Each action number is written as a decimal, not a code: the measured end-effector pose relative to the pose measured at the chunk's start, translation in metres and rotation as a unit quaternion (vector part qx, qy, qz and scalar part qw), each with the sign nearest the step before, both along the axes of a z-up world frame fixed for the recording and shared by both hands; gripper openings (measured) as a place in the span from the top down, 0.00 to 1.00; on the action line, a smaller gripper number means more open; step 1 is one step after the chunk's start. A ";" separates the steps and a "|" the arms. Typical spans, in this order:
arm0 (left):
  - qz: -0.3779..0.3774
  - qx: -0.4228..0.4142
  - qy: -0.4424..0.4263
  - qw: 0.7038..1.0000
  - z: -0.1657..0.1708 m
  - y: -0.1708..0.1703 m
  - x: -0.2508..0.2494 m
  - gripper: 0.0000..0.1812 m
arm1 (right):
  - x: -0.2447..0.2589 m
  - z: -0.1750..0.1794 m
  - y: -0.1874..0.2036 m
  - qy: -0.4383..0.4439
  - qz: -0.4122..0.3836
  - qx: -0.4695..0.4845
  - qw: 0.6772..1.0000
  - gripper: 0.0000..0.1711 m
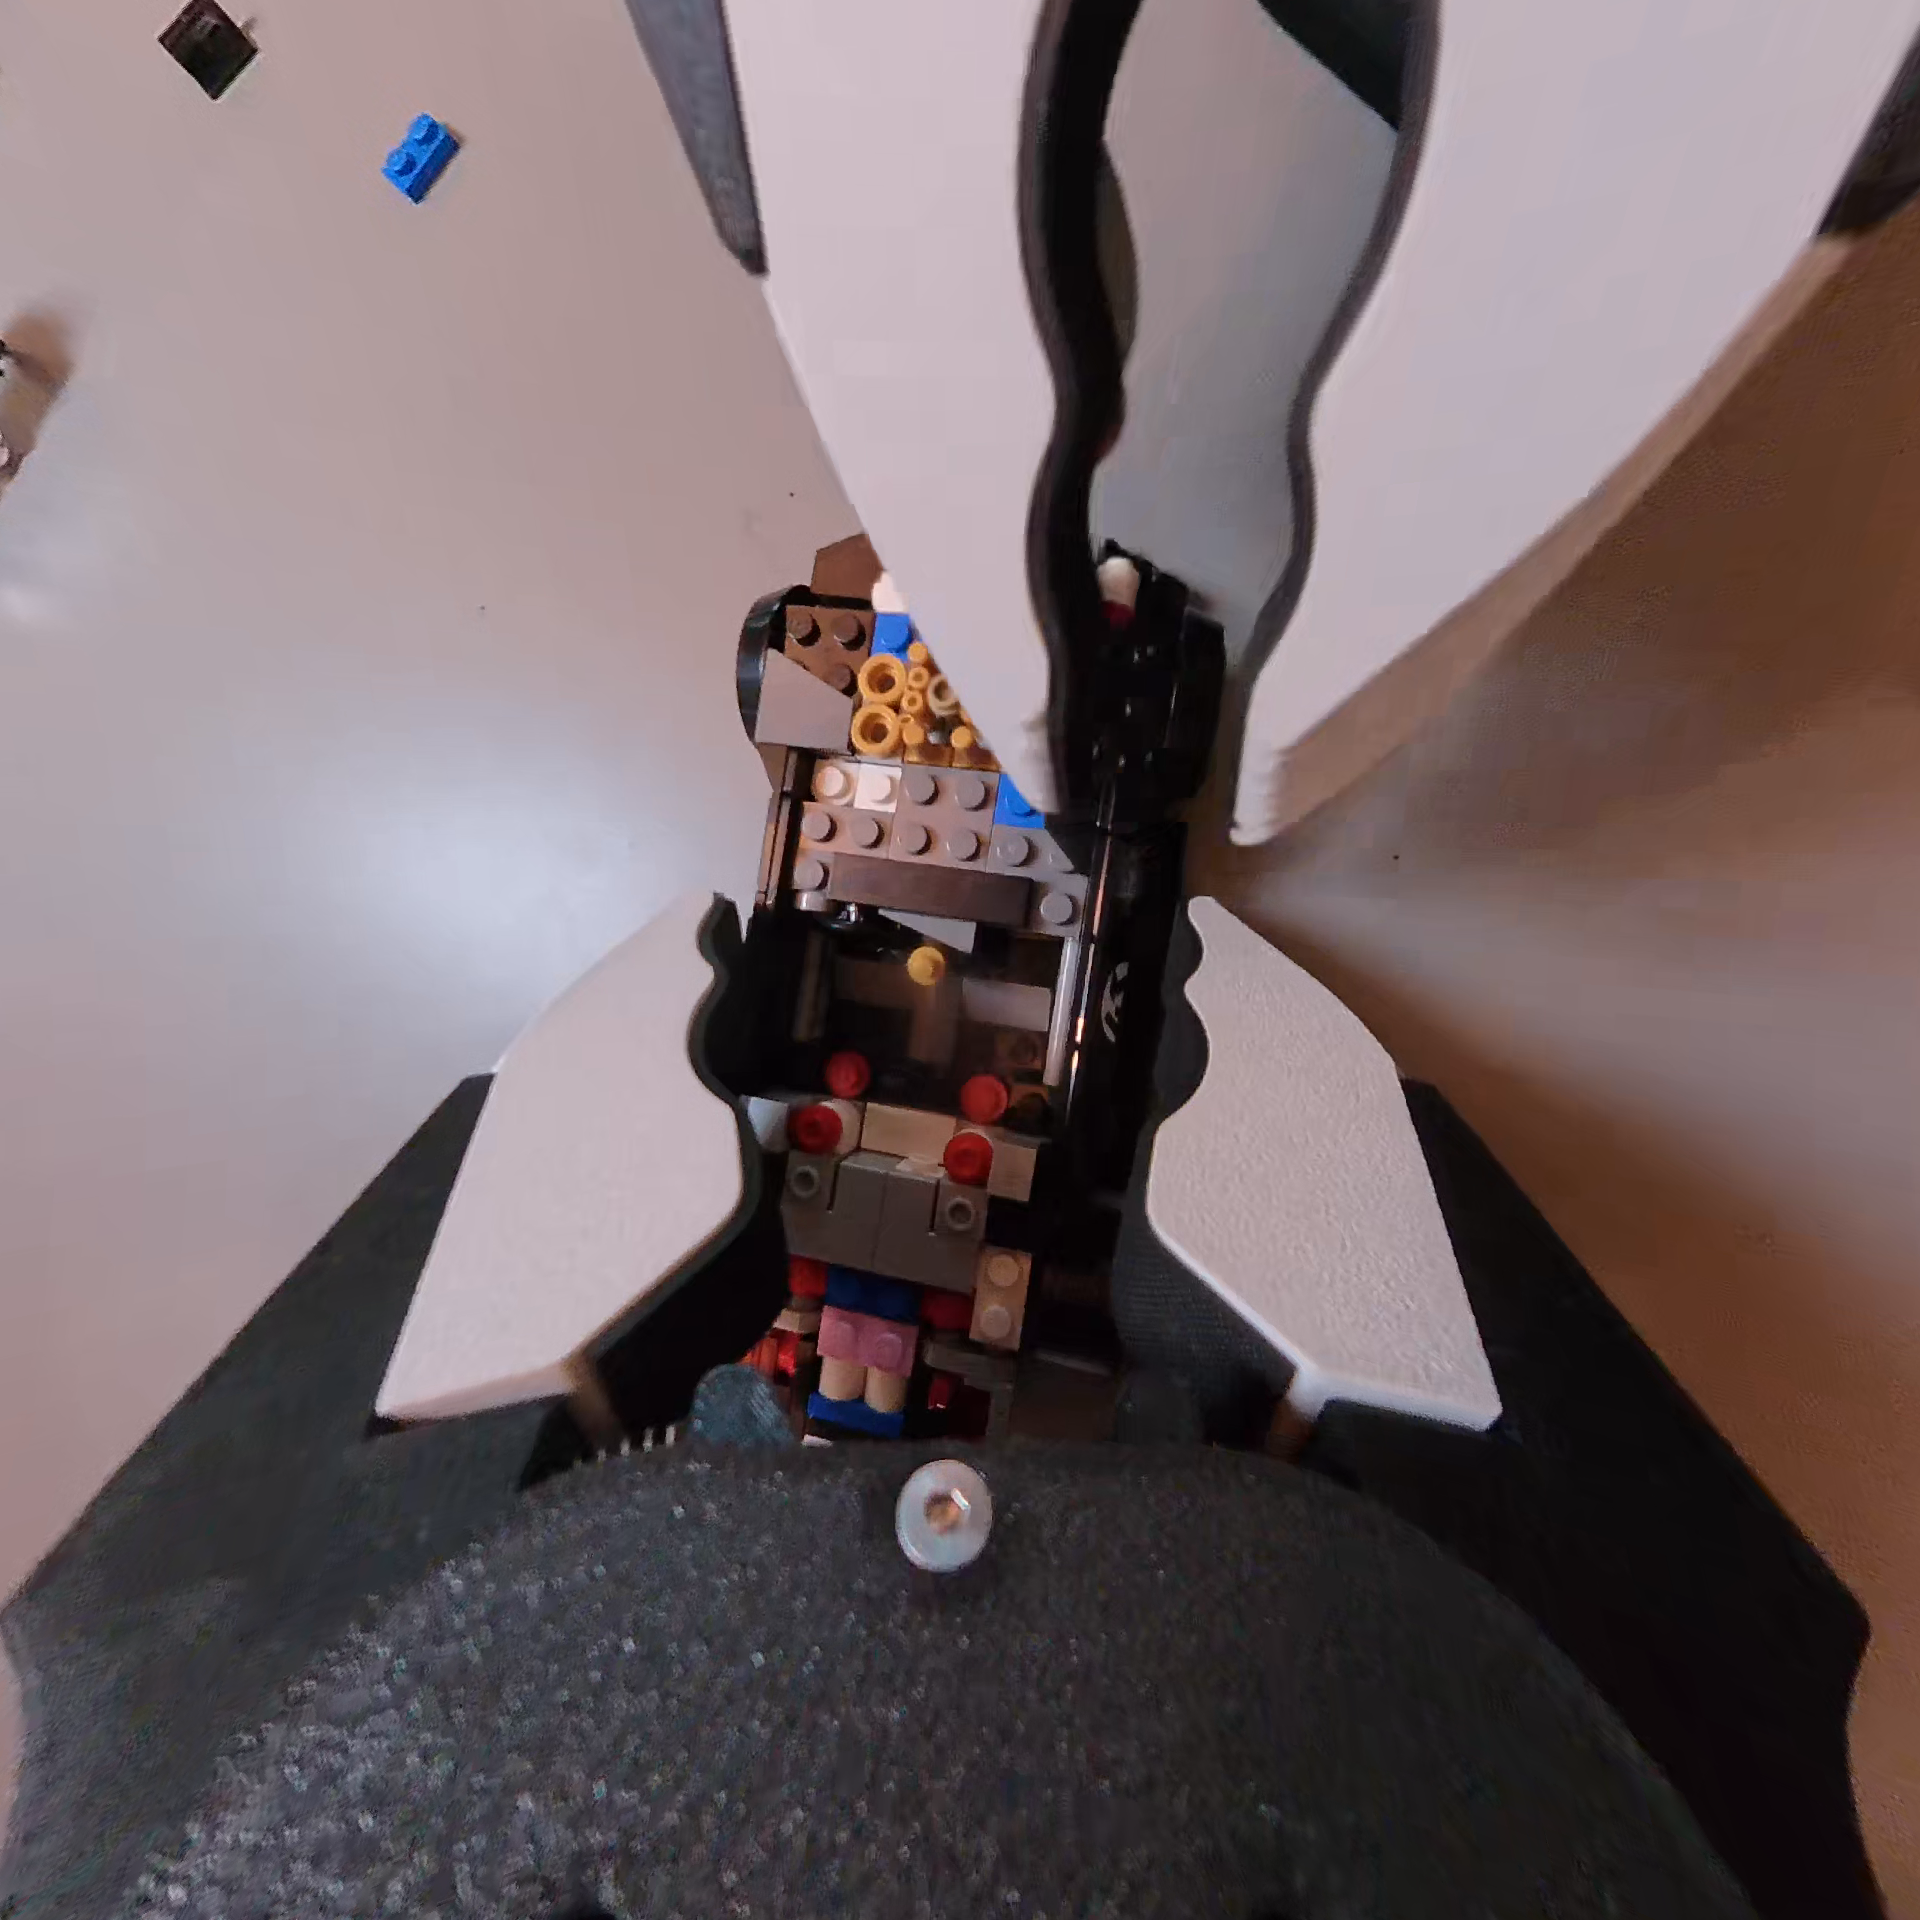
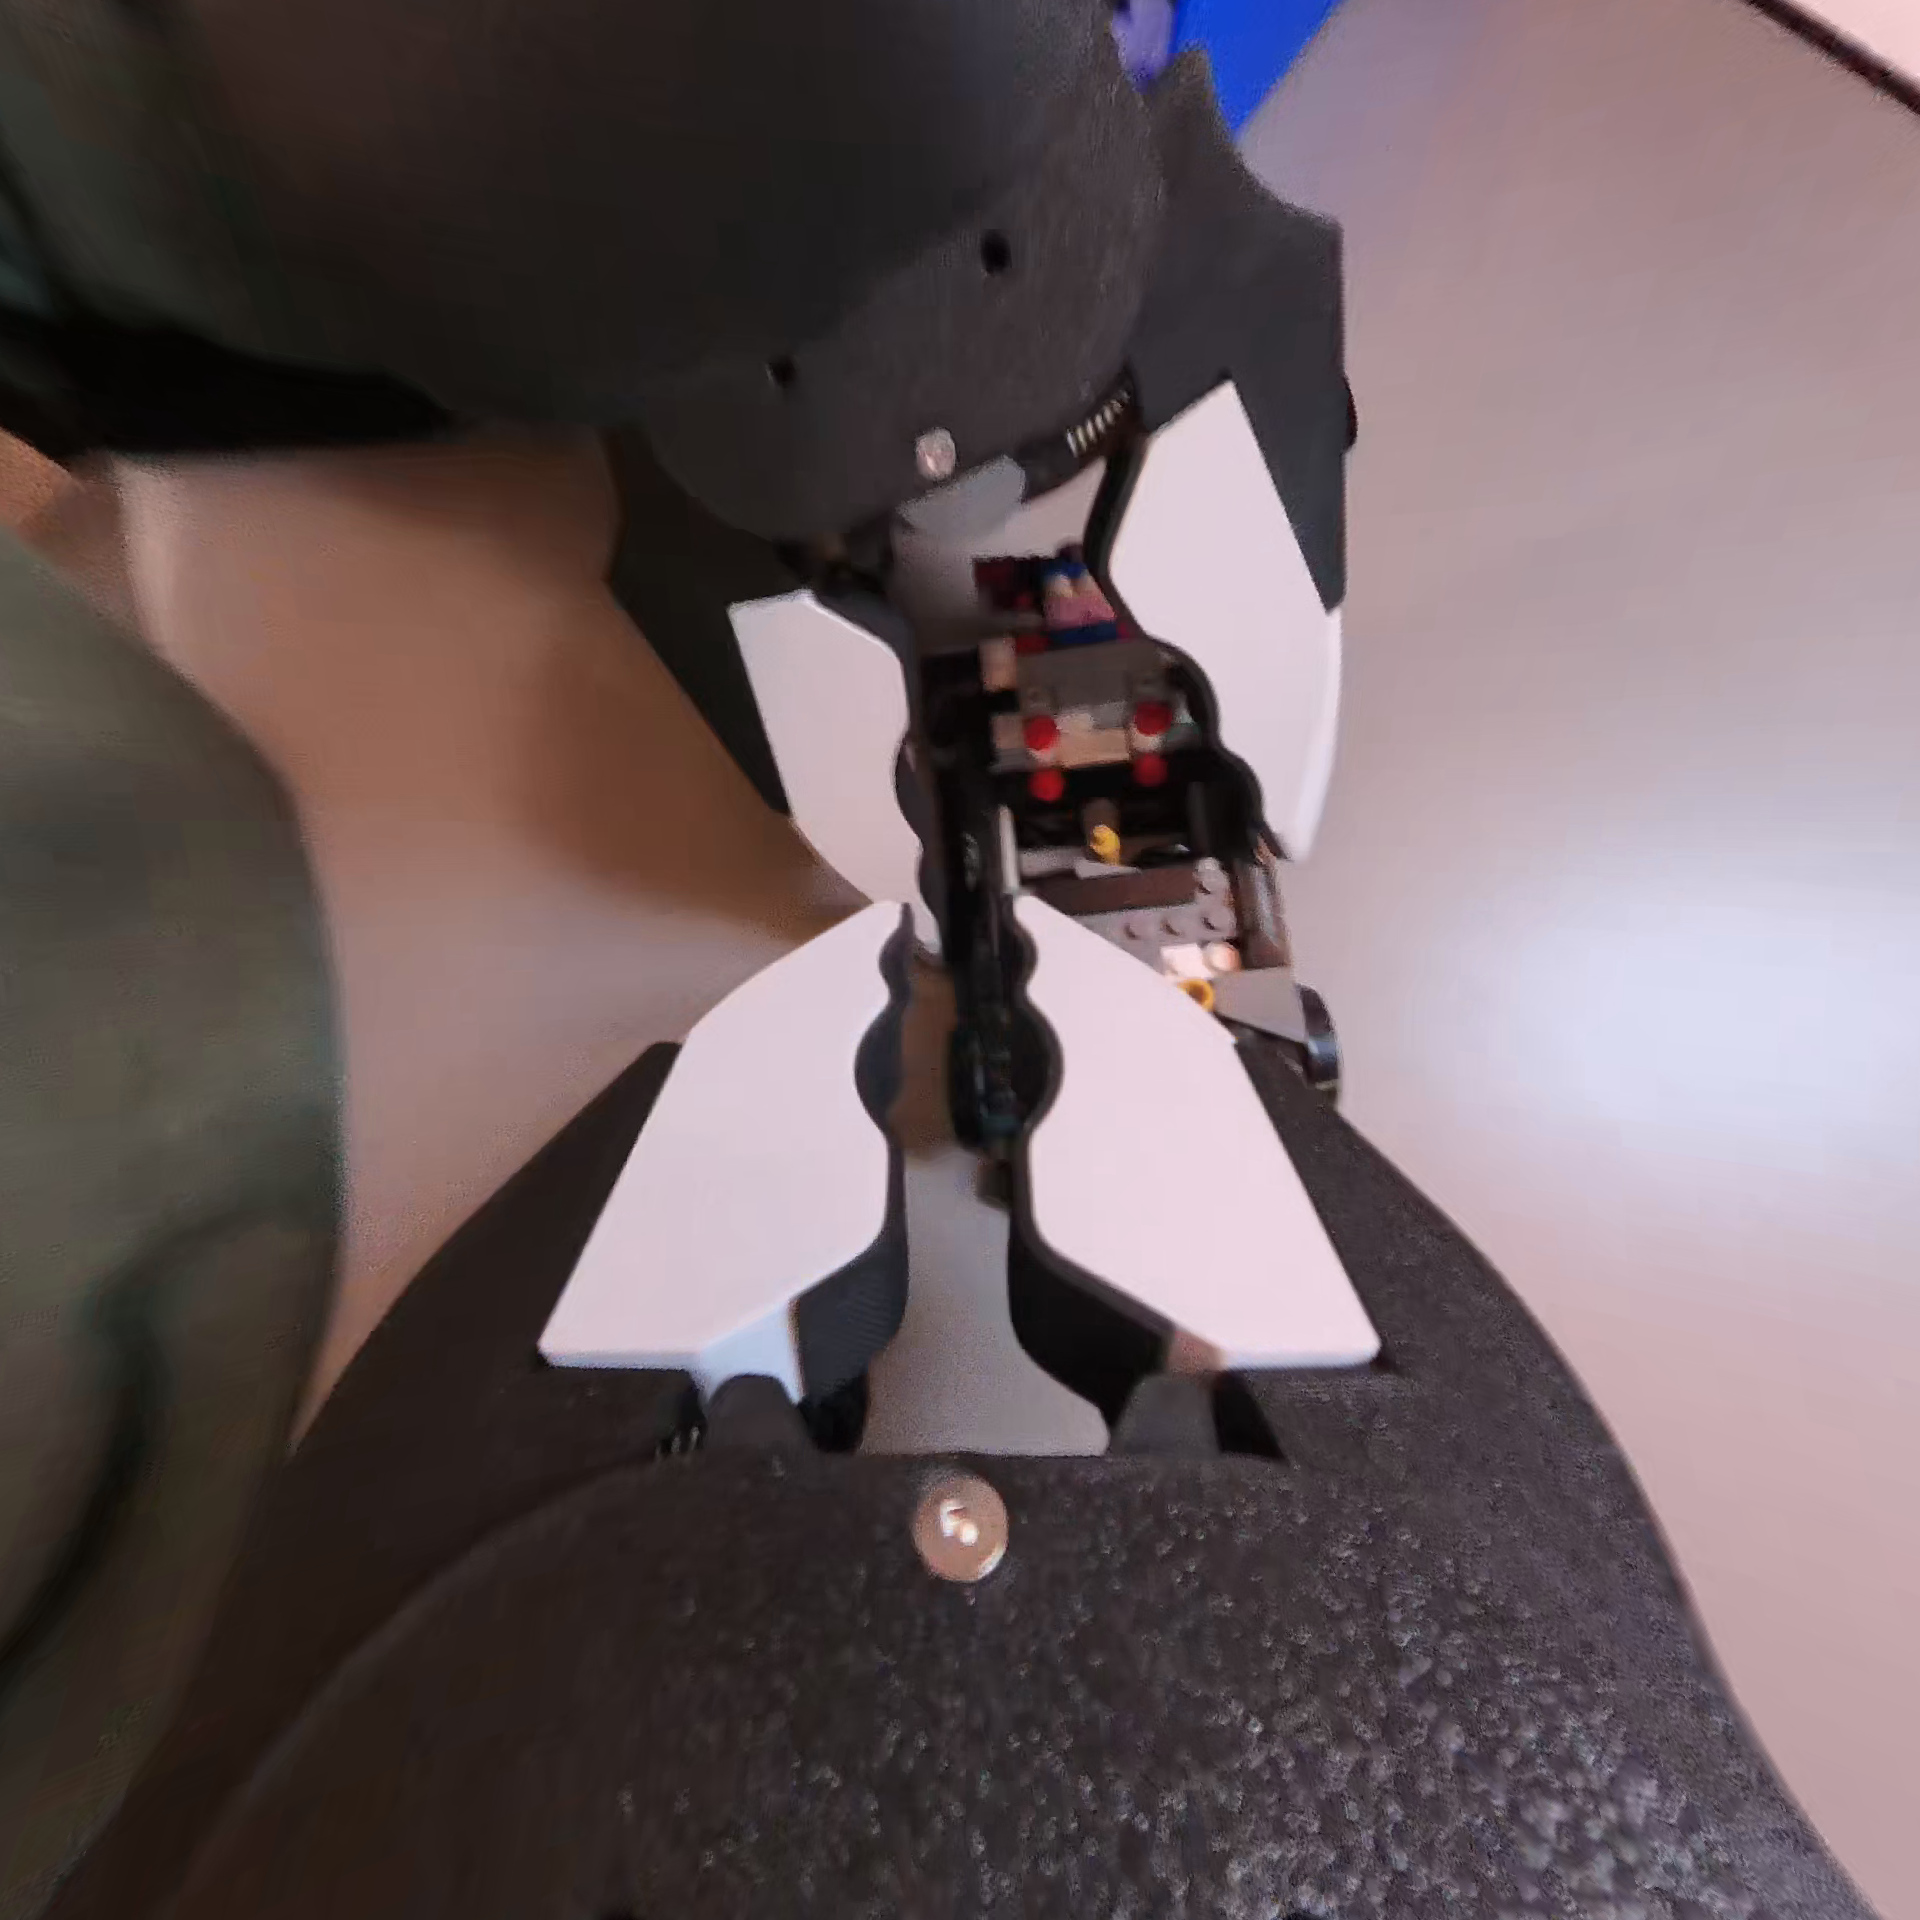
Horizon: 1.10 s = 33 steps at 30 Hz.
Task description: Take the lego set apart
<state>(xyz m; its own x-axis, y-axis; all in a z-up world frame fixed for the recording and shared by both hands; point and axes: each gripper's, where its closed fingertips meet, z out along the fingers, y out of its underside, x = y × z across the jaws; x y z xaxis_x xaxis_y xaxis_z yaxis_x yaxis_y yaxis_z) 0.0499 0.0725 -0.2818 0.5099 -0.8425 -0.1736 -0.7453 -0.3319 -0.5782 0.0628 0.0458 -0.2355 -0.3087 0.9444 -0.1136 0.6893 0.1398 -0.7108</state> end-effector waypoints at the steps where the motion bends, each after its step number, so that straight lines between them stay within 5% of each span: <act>1: -0.001 0.000 0.000 1.000 0.000 0.000 0.000 0.57 | 0.001 -0.004 0.000 -0.009 0.008 0.022 1.000 0.89; 10: -0.004 0.005 -0.007 1.000 0.000 0.000 0.000 0.57 | 0.001 -0.025 0.008 -0.088 0.061 0.140 0.984 0.91; 17: -0.006 0.005 -0.012 1.000 0.000 0.001 0.000 0.57 | 0.001 -0.023 0.007 -0.090 0.048 0.017 0.995 0.92; 18: -0.003 0.008 -0.011 1.000 0.000 0.002 0.001 0.57 | 0.002 -0.022 0.001 -0.093 0.058 -0.020 0.994 1.00; 20: -0.004 0.006 -0.012 1.000 -0.001 0.003 0.001 0.57 | 0.013 -0.033 -0.029 -0.135 0.096 -0.109 0.980 1.00; 24: -0.002 0.005 -0.014 1.000 0.000 0.001 -0.004 0.57 | 0.002 -0.008 -0.023 -0.044 0.079 -0.118 0.989 1.00; 33: -0.003 0.005 -0.014 1.000 0.000 0.001 -0.003 0.57 | 0.005 -0.010 0.005 0.051 0.017 0.133 0.990 0.89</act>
